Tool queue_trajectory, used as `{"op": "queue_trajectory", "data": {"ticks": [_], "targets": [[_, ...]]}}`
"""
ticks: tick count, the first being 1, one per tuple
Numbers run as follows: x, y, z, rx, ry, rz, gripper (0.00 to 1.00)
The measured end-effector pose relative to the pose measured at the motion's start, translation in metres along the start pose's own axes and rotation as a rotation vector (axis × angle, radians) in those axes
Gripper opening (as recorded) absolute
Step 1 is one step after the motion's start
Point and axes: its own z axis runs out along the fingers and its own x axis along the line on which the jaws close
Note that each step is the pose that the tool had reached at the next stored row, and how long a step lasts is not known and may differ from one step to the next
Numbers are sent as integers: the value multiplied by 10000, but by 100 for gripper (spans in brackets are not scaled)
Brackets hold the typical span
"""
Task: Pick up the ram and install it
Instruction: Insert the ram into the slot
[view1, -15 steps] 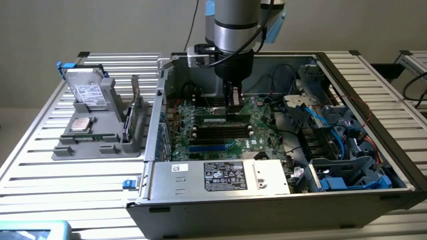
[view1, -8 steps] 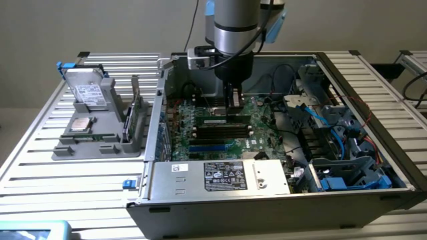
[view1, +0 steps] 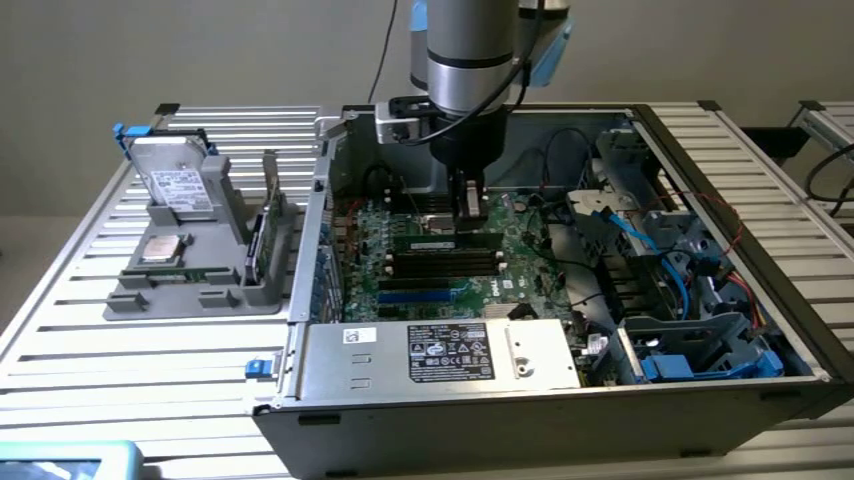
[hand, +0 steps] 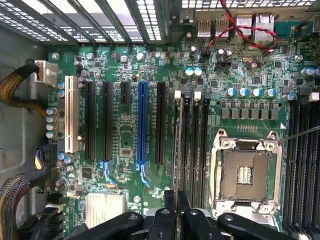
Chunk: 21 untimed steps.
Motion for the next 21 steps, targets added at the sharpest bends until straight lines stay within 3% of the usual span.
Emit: {"op": "queue_trajectory", "data": {"ticks": [8, 21], "targets": [[-3, 4, 33, 40, -9, -195, 14], [-48, 10, 108, 42, 10, -216, 14]]}}
